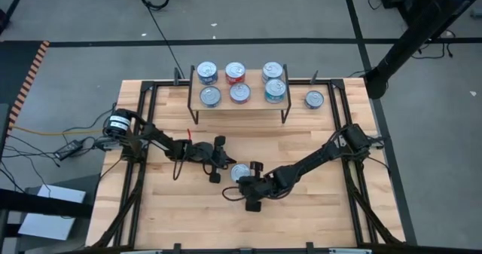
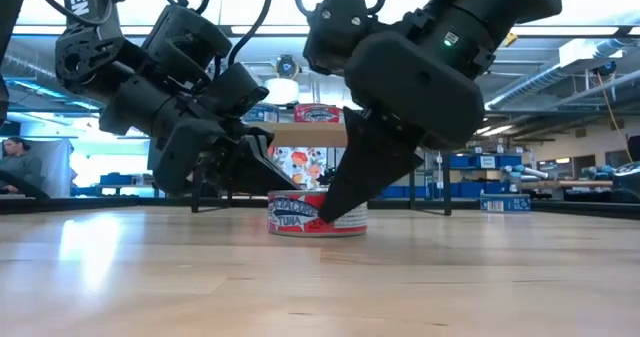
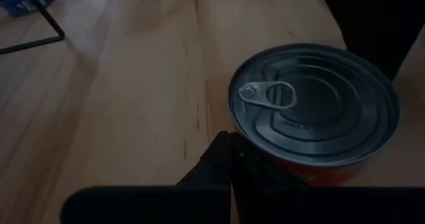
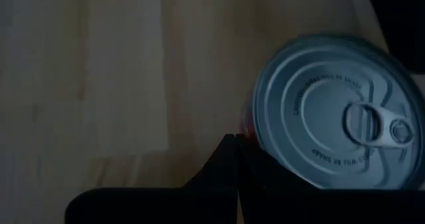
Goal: Stack canned seafood by type on shelf
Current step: Stack the red tuna can on top of the red tuna can on the shelf
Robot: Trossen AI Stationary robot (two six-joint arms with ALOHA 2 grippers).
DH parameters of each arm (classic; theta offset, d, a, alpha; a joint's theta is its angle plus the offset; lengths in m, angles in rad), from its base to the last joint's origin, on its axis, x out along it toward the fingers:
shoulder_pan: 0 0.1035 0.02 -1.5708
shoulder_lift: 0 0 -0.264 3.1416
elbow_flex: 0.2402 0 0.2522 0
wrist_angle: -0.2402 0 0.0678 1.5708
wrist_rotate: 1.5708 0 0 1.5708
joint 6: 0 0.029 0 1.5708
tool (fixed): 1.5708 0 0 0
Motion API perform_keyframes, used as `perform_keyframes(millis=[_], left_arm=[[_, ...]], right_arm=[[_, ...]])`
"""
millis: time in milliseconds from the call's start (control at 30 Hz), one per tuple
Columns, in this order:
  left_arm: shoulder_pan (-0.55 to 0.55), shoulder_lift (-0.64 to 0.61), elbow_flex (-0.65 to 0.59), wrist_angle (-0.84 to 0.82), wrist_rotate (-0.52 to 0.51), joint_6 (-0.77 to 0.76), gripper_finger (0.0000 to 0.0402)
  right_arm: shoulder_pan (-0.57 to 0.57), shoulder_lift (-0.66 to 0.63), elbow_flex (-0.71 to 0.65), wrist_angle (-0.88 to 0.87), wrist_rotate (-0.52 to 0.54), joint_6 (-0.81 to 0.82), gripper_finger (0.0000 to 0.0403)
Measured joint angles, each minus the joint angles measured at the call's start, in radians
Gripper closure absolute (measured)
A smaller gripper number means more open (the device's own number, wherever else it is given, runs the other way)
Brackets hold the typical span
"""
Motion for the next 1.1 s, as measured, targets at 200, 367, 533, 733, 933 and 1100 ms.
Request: perform_keyframes(millis=[200,367,533,733,933,1100], left_arm=[[0.000,0.000,0.000,0.002,0.000,0.000,0.0400],[0.000,0.000,0.000,-0.004,-0.001,0.004,0.0400],[0.001,-0.001,0.000,-0.025,-0.007,0.037,0.0400],[0.002,0.000,-0.001,-0.039,-0.009,0.047,0.0400],[0.002,0.000,-0.001,-0.042,-0.009,0.050,0.0400],[0.002,0.000,-0.001,-0.061,-0.004,0.053,0.0400]], right_arm=[[0.001,-0.002,0.000,0.014,0.052,-0.002,0.0399],[0.001,-0.004,0.000,0.023,0.076,0.014,0.0399],[0.003,-0.028,0.000,0.019,0.133,0.039,0.0398],[0.005,-0.060,0.000,0.018,0.208,0.097,0.0398],[0.005,-0.064,0.001,0.029,0.244,0.121,0.0398],[0.005,-0.064,0.001,0.054,0.301,0.138,0.0398]])
